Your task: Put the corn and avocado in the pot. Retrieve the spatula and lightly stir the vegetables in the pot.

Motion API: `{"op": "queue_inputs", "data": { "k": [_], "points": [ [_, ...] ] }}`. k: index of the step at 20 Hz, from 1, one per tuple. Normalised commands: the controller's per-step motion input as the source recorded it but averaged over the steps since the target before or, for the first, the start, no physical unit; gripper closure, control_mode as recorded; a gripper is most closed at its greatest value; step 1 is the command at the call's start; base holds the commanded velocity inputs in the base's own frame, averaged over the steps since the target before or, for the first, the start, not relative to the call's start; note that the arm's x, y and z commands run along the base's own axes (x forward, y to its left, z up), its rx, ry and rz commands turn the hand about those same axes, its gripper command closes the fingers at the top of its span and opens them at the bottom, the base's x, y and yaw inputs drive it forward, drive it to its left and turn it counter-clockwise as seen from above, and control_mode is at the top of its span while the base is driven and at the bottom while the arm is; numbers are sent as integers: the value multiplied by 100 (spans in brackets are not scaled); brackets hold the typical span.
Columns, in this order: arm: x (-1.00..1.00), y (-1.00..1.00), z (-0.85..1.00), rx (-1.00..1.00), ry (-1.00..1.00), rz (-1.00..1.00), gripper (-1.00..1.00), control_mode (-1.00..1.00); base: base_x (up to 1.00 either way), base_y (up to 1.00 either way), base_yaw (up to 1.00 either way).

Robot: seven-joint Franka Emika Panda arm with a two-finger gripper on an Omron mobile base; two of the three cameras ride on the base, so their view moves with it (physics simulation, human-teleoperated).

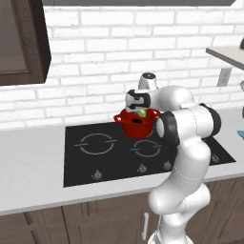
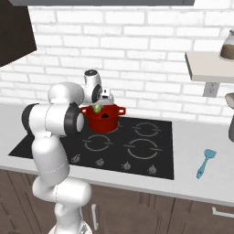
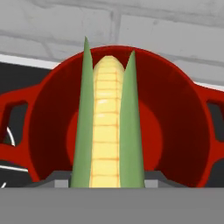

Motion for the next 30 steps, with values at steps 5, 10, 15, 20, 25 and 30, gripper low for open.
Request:
{"op": "queue_inputs", "data": {
  "k": [5, 10, 15, 20, 25, 30],
  "points": [
    [25, 0, -8, 0, 0, 3, 100, -100, 0, 0, 0],
    [29, 0, -13, 0, 0, 2, 100, -100, 0, 0, 0],
    [26, 0, -17, 0, 0, 2, 100, -100, 0, 0, 0],
    [25, 0, -14, 0, 0, 4, 100, -100, 0, 0, 0],
    [27, 0, -8, 0, 0, 6, 100, -100, 0, 0, 0],
    [16, 0, -4, 0, 0, 9, 100, -100, 0, 0, 0]
  ]
}}
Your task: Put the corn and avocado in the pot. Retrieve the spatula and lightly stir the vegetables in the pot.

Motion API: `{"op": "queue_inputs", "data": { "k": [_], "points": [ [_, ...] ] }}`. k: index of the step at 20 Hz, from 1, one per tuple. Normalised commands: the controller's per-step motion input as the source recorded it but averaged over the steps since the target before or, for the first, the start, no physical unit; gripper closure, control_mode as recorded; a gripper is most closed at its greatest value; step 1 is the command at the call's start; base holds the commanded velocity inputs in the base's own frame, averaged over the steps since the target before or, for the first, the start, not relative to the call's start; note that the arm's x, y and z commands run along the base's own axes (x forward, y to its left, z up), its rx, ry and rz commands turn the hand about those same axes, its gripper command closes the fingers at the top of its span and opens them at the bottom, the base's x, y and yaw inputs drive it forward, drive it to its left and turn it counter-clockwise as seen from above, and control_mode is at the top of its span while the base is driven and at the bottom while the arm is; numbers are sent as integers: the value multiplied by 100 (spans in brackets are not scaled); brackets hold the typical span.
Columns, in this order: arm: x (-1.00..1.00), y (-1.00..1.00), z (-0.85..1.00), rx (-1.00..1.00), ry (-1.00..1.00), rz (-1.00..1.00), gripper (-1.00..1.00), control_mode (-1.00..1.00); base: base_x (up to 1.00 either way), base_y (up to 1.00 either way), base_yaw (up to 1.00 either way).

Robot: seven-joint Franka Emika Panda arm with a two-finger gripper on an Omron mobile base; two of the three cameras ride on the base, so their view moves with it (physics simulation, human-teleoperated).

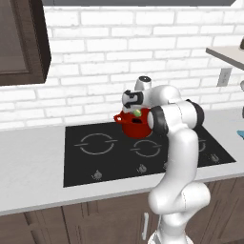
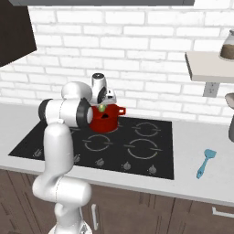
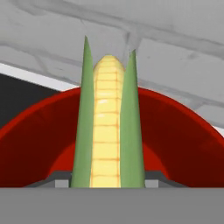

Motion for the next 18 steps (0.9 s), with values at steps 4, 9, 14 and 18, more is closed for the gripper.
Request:
{"op": "queue_inputs", "data": {
  "k": [4, 9, 14, 18],
  "points": [
    [7, 0, -3, 0, 0, 8, 100, -100, 0, 0, 0],
    [0, 0, -7, 0, 0, 6, 100, -100, 0, 0, 0],
    [0, 0, -12, 2, 0, 5, 100, -100, 0, 0, 0],
    [0, 0, -13, 4, 0, 4, 100, -100, 0, 0, 0]
  ]
}}
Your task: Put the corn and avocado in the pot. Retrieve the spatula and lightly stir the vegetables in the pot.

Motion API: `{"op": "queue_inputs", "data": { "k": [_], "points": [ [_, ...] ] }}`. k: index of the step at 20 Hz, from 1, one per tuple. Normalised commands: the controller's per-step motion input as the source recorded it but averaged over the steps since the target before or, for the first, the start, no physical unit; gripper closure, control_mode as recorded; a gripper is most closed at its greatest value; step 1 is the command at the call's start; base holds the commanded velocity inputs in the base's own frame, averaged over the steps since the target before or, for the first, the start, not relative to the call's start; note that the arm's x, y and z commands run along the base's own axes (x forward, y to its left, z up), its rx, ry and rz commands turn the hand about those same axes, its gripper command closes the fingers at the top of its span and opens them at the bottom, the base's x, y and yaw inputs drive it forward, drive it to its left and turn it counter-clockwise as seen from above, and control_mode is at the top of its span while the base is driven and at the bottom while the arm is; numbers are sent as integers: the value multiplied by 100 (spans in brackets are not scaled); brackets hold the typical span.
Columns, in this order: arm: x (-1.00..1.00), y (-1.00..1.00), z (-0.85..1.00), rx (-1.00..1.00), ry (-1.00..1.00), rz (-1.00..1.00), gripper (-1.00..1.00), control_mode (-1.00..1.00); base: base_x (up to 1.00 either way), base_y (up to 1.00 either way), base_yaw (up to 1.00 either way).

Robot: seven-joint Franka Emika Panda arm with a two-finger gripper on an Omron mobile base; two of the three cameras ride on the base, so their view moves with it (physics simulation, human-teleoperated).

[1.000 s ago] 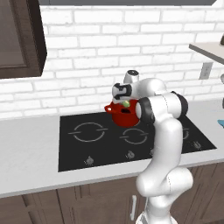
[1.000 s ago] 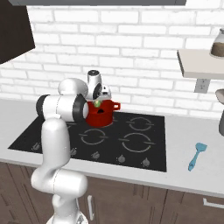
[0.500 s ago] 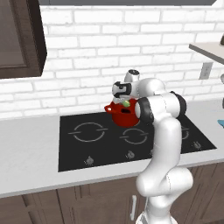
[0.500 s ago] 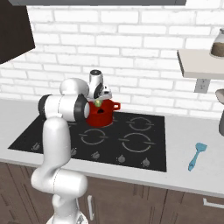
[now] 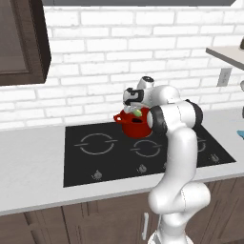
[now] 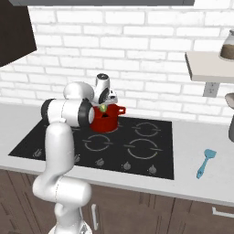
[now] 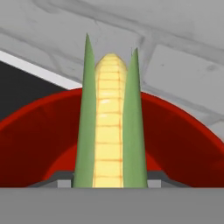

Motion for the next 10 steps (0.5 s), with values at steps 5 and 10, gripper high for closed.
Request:
{"op": "queue_inputs", "data": {
  "k": [5, 10],
  "points": [
    [0, 0, -6, 2, 0, 4, 100, -100, 0, 0, 0],
    [0, 0, 0, 0, 0, 1, -100, -100, 0, 0, 0]
  ]
}}
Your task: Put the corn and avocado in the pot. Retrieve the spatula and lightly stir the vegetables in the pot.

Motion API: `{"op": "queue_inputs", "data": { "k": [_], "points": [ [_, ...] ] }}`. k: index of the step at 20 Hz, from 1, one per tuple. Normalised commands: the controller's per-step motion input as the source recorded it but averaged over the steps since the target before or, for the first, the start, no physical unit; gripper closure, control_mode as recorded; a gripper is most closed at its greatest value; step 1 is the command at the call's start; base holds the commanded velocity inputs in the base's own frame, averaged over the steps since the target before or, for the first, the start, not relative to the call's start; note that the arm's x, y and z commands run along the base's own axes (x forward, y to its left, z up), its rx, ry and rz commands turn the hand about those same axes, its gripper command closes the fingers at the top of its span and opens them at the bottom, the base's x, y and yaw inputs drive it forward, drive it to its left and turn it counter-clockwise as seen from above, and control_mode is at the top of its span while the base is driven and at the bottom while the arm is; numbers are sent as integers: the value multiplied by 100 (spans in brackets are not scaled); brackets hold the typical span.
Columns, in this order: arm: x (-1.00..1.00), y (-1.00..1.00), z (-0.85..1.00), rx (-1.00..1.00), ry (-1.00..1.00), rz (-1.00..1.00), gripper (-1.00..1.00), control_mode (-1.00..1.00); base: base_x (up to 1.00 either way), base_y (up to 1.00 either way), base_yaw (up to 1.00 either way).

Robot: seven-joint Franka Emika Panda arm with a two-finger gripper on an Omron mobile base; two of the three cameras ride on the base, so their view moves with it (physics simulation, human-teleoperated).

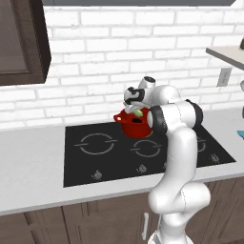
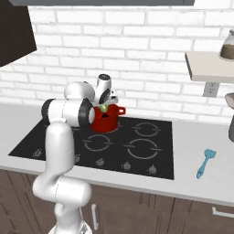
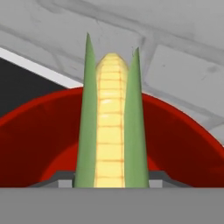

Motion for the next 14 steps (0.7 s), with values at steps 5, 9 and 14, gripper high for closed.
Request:
{"op": "queue_inputs", "data": {
  "k": [5, 9, 14],
  "points": [
    [0, 0, 0, 0, 0, 0, -100, -100, 0, 0, 0],
    [-1, 0, 0, 0, 0, 0, -100, -100, 0, 0, 0],
    [-21, 0, 6, 0, 0, 0, -100, -100, 0, 0, 0]
  ]
}}
